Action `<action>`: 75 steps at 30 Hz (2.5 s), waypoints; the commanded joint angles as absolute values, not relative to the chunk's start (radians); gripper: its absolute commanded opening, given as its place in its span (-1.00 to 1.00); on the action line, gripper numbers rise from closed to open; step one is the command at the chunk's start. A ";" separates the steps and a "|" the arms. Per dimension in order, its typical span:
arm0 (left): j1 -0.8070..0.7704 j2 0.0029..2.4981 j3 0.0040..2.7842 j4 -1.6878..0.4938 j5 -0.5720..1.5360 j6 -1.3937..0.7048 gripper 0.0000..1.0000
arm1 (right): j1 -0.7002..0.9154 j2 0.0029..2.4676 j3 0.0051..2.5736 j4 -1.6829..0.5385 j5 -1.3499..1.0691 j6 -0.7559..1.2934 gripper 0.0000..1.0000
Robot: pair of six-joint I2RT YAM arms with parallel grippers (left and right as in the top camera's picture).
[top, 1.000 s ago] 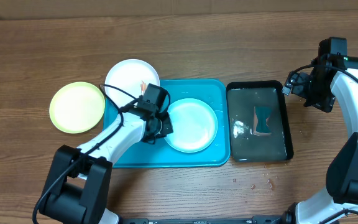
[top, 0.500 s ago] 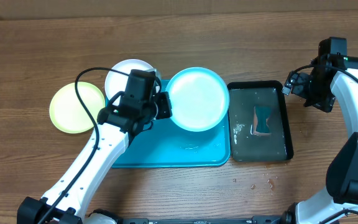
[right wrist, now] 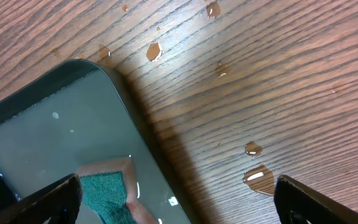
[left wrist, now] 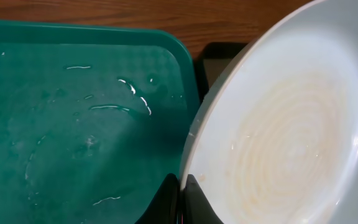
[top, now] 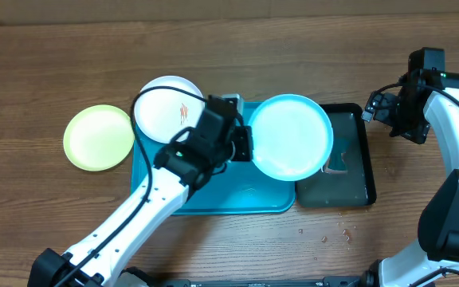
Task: Clean dirty plates on tray and stack at the side
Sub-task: 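Lift the light-blue plate with left gripper and swing it right, then tilt light-blue plate over the black tray to drain it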
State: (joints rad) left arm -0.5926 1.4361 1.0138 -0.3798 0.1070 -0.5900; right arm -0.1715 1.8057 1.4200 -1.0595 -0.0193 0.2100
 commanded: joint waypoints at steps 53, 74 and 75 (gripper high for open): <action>-1.213 1.831 1.591 -0.566 -1.343 -0.027 -0.92 | -0.175 1.798 1.420 -1.056 -0.021 0.217 1.00; -1.210 1.831 1.591 -0.549 -1.266 -0.058 -0.92 | -0.175 1.798 1.420 -1.056 -0.021 0.217 1.00; -1.203 1.831 1.591 -0.555 -1.242 -0.082 -0.92 | -0.175 1.798 1.420 -1.056 -0.021 0.217 1.00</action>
